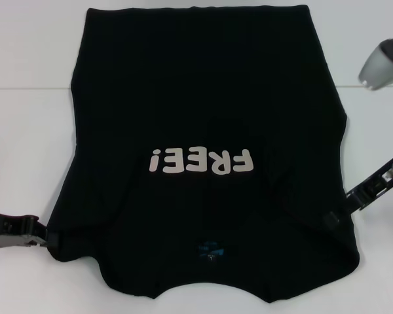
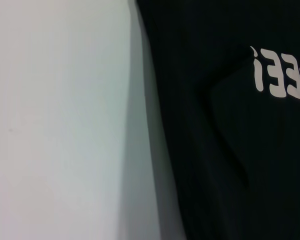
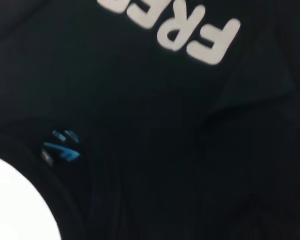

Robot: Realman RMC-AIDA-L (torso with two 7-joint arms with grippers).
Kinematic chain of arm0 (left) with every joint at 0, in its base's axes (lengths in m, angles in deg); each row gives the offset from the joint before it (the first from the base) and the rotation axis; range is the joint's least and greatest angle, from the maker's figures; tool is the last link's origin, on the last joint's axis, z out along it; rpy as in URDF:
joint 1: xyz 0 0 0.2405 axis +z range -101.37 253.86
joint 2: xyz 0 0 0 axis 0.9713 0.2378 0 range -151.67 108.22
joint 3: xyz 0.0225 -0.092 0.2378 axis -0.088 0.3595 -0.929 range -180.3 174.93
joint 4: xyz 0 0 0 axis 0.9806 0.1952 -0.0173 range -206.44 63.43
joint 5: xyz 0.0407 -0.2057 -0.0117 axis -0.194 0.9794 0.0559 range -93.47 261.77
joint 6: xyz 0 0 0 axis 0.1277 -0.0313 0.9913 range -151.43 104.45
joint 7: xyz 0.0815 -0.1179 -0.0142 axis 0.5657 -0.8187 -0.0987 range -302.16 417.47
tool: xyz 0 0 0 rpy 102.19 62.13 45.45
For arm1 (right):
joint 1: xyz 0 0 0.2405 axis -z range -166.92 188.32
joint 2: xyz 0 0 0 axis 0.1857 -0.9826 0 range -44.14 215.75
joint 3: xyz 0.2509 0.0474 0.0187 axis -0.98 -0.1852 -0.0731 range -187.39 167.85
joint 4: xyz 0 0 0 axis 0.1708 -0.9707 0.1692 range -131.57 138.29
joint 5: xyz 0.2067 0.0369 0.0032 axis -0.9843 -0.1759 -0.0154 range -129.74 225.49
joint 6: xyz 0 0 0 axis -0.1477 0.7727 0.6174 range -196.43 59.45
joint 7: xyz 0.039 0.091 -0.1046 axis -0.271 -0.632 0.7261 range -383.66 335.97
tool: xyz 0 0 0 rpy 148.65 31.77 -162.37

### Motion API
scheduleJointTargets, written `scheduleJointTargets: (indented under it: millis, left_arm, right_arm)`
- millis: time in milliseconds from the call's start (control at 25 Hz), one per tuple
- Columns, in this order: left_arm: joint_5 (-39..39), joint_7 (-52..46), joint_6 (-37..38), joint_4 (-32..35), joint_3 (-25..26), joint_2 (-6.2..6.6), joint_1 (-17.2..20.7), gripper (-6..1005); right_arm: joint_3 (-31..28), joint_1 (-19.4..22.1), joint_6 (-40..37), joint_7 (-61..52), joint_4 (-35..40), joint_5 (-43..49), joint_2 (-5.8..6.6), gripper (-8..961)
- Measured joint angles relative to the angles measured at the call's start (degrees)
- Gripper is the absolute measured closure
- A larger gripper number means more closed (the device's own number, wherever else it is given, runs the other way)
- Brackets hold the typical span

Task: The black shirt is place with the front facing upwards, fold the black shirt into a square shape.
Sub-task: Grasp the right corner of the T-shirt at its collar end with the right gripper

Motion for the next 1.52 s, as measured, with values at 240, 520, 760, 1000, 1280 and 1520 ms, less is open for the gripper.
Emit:
scheduleJointTargets:
  millis: [240, 520, 760, 1000, 1280, 1520]
  left_arm:
    - [0.0, 0.1, 0.0, 0.0, 0.0, -0.07, 0.0, 990]
    - [0.0, 0.1, -0.1, 0.0, 0.0, -0.14, -0.1, 989]
    - [0.0, 0.4, -0.2, 0.0, 0.0, -0.28, -0.1, 988]
    - [0.0, 0.6, -0.2, 0.0, 0.0, -0.30, -0.2, 987]
    - [0.0, 0.8, -0.3, -0.1, 0.0, -0.30, -0.2, 986]
    - [0.0, 0.8, -0.4, -0.5, 0.0, -0.26, -0.2, 985]
  right_arm:
    - [4.7, -0.2, 2.2, -1.6, -1.4, 3.1, -1.39, 224]
    - [5.1, -0.9, 3.2, -1.6, -3.4, 4.1, -1.85, 225]
    - [6.8, -1.0, 4.7, -1.8, -4.1, 4.1, -2.45, 224]
    - [8.8, -1.1, 5.2, -2.2, -4.1, 4.2, -3.19, 223]
    - [10.4, -1.0, 4.9, -2.6, -3.7, 4.3, -3.45, 447]
    - [10.4, -0.9, 4.7, -2.6, -3.7, 4.3, -3.16, 667]
